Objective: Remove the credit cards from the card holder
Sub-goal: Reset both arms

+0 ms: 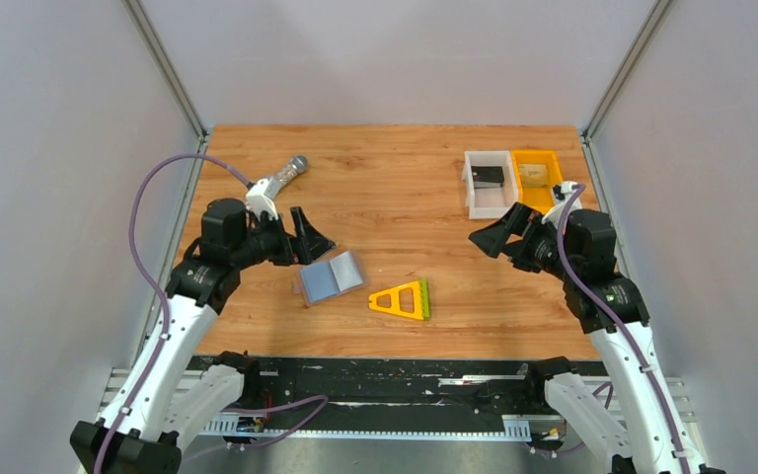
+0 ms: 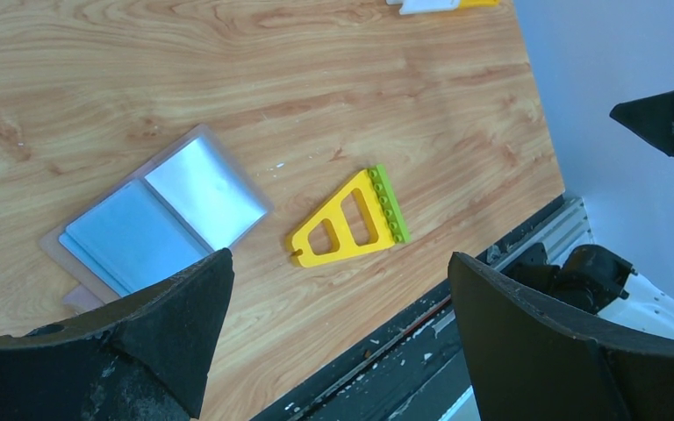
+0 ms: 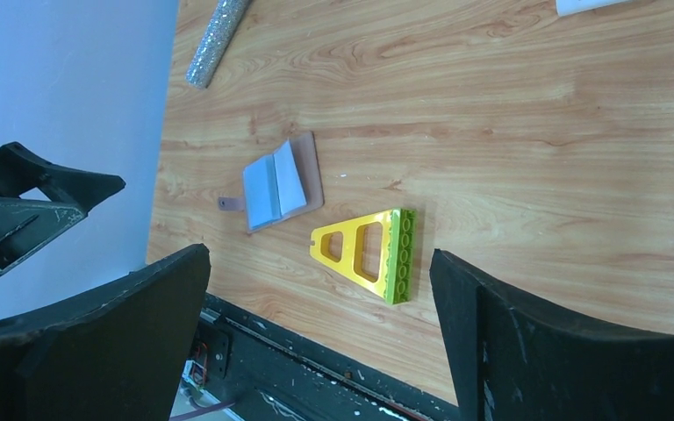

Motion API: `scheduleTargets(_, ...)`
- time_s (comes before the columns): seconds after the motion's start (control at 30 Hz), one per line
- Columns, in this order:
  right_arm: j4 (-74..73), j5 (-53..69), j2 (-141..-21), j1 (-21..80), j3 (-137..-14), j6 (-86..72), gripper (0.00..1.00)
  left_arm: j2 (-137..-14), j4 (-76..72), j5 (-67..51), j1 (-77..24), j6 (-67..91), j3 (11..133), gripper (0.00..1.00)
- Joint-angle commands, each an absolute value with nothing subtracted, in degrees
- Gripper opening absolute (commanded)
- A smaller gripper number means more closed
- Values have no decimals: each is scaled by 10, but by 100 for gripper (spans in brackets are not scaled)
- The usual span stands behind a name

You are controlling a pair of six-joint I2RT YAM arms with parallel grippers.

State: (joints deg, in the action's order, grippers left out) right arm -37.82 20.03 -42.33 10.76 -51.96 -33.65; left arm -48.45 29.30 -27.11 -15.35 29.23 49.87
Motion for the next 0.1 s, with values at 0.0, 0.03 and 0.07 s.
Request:
scheduleTargets(0.0, -351, 198, -416, 109, -518, -350, 100, -472, 273, -272, -156, 290, 492, 100)
scheduleTargets(0.03, -351, 200, -415, 109, -517, -349, 100, -471, 272, -271, -156, 290, 492, 100)
scheduleTargets(0.07, -348, 203, -414, 110, -516, -347, 100, -471, 272, -271, -156, 291, 492, 100)
